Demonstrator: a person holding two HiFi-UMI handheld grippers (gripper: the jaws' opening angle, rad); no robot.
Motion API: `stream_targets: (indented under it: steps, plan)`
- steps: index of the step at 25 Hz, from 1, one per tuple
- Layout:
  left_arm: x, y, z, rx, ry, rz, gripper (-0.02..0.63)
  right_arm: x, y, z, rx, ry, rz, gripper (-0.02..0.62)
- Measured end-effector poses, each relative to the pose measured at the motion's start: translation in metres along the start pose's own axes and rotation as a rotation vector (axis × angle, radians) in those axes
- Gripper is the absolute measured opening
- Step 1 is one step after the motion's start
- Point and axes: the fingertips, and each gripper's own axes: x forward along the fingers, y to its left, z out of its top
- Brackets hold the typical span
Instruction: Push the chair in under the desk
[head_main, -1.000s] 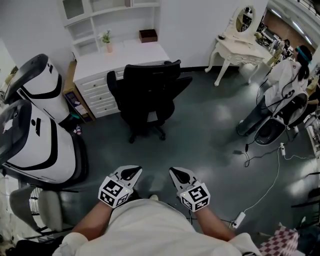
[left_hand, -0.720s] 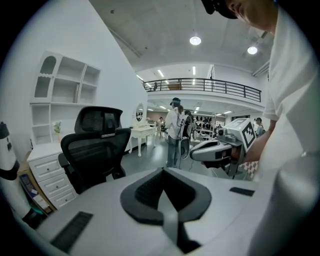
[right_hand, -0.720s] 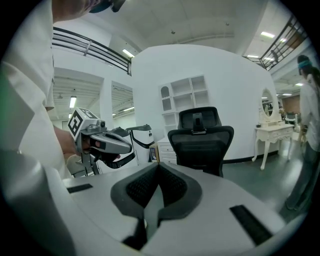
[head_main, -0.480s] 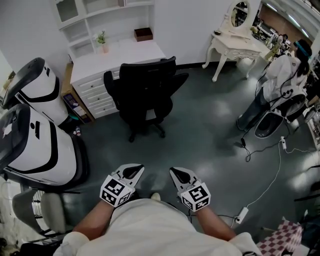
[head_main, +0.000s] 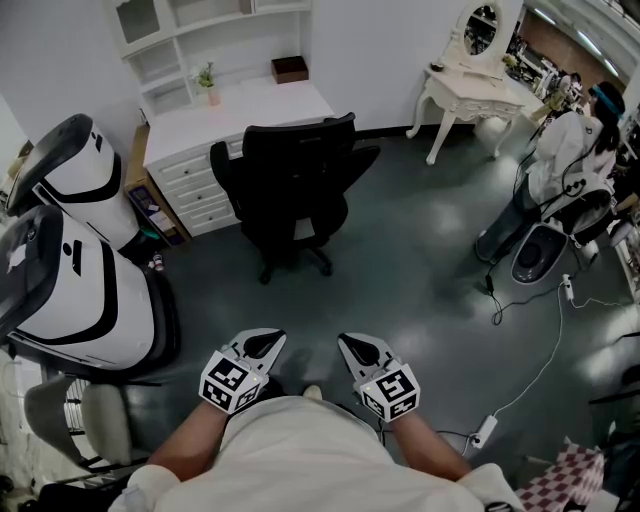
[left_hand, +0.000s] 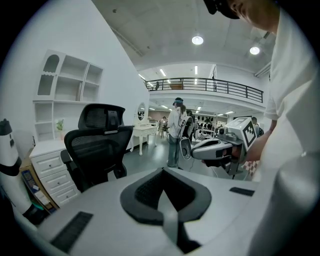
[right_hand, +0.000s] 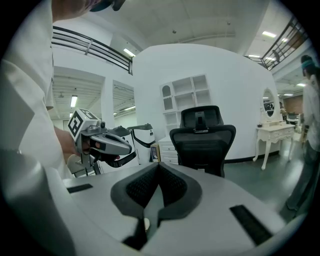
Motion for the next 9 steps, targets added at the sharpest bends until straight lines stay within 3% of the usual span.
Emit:
stream_targets:
  steps: [9]
  plan:
    - [0.0031, -0.0041, -0.0045, -0.001, 0.019, -0.003, -0.003, -0.0027, -0.0051, 0.0028, -0.005, -0.009, -0.004, 0.003]
